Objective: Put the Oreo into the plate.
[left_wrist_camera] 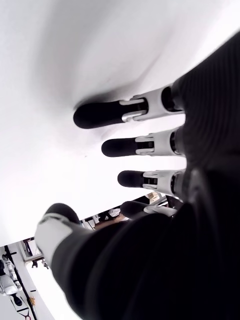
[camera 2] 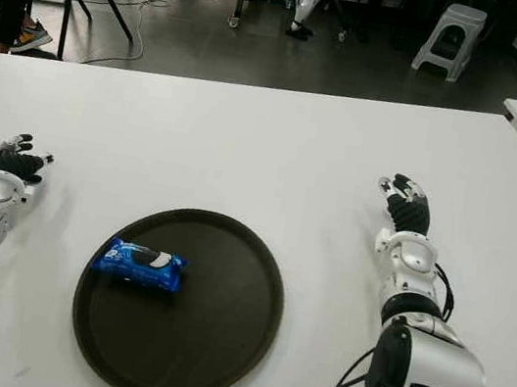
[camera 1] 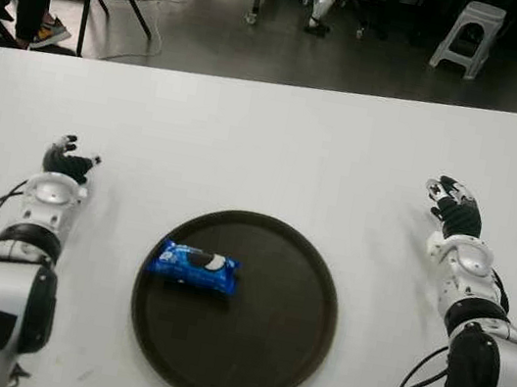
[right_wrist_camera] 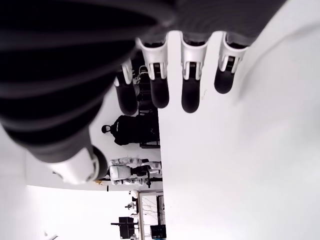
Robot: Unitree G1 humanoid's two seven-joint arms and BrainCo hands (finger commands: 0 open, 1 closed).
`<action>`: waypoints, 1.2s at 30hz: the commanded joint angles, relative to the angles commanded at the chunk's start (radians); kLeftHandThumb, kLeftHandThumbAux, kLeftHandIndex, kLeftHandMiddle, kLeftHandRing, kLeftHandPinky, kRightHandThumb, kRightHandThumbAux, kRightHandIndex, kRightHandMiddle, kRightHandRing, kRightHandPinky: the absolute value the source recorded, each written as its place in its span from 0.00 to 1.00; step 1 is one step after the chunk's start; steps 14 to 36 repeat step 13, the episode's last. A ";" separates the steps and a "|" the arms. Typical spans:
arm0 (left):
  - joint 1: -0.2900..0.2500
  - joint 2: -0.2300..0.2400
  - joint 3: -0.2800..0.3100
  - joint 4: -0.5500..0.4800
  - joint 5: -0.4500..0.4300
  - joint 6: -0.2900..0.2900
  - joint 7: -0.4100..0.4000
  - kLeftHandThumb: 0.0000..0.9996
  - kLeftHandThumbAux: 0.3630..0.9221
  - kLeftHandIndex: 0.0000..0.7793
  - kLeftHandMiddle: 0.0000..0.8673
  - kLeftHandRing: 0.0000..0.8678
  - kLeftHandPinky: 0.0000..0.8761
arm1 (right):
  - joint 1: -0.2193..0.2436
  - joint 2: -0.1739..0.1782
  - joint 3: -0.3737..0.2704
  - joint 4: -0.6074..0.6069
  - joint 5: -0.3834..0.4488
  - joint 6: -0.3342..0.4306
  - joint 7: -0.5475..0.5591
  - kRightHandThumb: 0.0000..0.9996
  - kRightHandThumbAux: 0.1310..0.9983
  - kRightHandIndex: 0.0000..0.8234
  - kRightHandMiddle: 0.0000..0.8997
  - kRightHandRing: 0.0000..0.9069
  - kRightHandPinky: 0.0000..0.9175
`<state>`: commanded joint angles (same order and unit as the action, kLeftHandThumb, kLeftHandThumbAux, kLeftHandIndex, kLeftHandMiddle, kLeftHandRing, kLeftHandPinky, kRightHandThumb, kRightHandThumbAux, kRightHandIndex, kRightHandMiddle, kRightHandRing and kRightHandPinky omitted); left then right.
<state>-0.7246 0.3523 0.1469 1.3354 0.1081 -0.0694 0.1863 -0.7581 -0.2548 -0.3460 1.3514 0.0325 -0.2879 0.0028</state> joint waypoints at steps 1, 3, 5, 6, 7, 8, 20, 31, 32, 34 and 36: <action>0.000 0.000 0.000 0.000 0.000 0.000 0.000 0.32 0.70 0.10 0.15 0.17 0.16 | 0.000 -0.001 0.001 0.000 -0.001 0.000 0.001 0.37 0.60 0.24 0.19 0.17 0.15; 0.001 -0.001 -0.001 0.000 0.001 0.001 0.000 0.32 0.70 0.09 0.15 0.17 0.15 | 0.000 -0.002 0.002 0.000 -0.002 0.001 0.003 0.36 0.60 0.24 0.19 0.17 0.14; 0.001 -0.001 -0.002 0.000 0.001 0.001 0.001 0.31 0.70 0.09 0.15 0.16 0.15 | 0.001 -0.003 0.003 0.000 -0.003 0.000 0.003 0.36 0.60 0.24 0.19 0.17 0.14; 0.001 -0.001 -0.002 0.000 0.002 0.001 0.001 0.31 0.71 0.09 0.15 0.16 0.14 | 0.001 -0.004 0.003 0.000 -0.003 0.000 0.004 0.36 0.59 0.24 0.19 0.17 0.14; 0.001 -0.001 -0.002 0.000 0.001 0.001 0.000 0.31 0.71 0.09 0.15 0.16 0.14 | 0.002 -0.004 0.004 0.000 -0.005 -0.001 0.002 0.36 0.59 0.24 0.19 0.17 0.14; 0.001 -0.001 -0.001 0.000 0.001 0.002 -0.001 0.31 0.71 0.09 0.15 0.16 0.14 | 0.002 -0.004 0.005 0.000 -0.006 -0.001 0.001 0.36 0.60 0.24 0.19 0.17 0.14; 0.001 0.000 0.004 0.001 -0.004 0.004 -0.001 0.33 0.71 0.10 0.15 0.16 0.15 | 0.001 -0.005 0.012 0.000 -0.014 0.000 -0.007 0.36 0.61 0.25 0.20 0.18 0.15; 0.001 0.000 0.004 0.001 -0.004 0.004 -0.001 0.33 0.71 0.10 0.15 0.16 0.15 | 0.001 -0.005 0.012 0.000 -0.014 0.000 -0.007 0.36 0.61 0.25 0.20 0.18 0.15; 0.001 0.000 0.004 0.001 -0.004 0.004 -0.001 0.33 0.71 0.10 0.15 0.16 0.15 | 0.001 -0.005 0.012 0.000 -0.014 0.000 -0.007 0.36 0.61 0.25 0.20 0.18 0.15; 0.001 0.000 0.004 0.001 -0.004 0.004 -0.001 0.33 0.71 0.10 0.15 0.16 0.15 | 0.001 -0.005 0.012 0.000 -0.014 0.000 -0.007 0.36 0.61 0.25 0.20 0.18 0.15; 0.001 0.000 0.004 0.001 -0.004 0.004 -0.001 0.33 0.71 0.10 0.15 0.16 0.15 | 0.001 -0.005 0.012 0.000 -0.014 0.000 -0.007 0.36 0.61 0.25 0.20 0.18 0.15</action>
